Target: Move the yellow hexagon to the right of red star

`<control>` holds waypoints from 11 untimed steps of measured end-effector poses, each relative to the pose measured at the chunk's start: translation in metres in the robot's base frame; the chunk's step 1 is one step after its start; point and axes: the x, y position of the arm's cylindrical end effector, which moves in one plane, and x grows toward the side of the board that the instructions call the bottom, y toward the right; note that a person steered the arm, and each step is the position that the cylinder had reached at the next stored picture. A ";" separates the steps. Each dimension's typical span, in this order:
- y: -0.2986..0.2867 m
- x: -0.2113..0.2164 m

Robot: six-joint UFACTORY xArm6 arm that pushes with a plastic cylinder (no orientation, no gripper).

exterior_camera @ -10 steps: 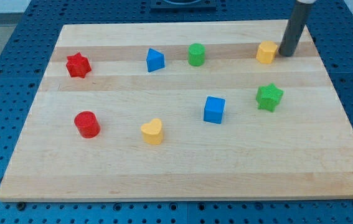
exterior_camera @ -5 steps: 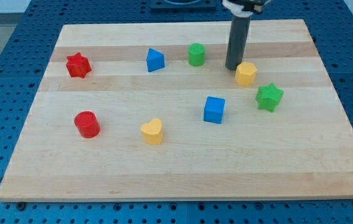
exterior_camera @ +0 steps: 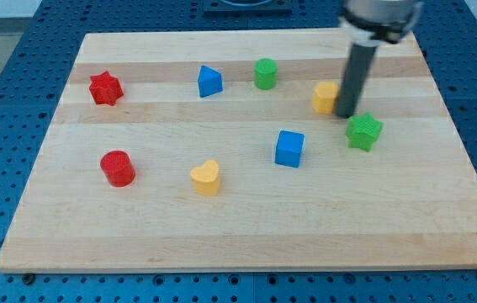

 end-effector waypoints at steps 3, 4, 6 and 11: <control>0.079 -0.017; 0.087 -0.040; -0.012 -0.047; -0.047 0.006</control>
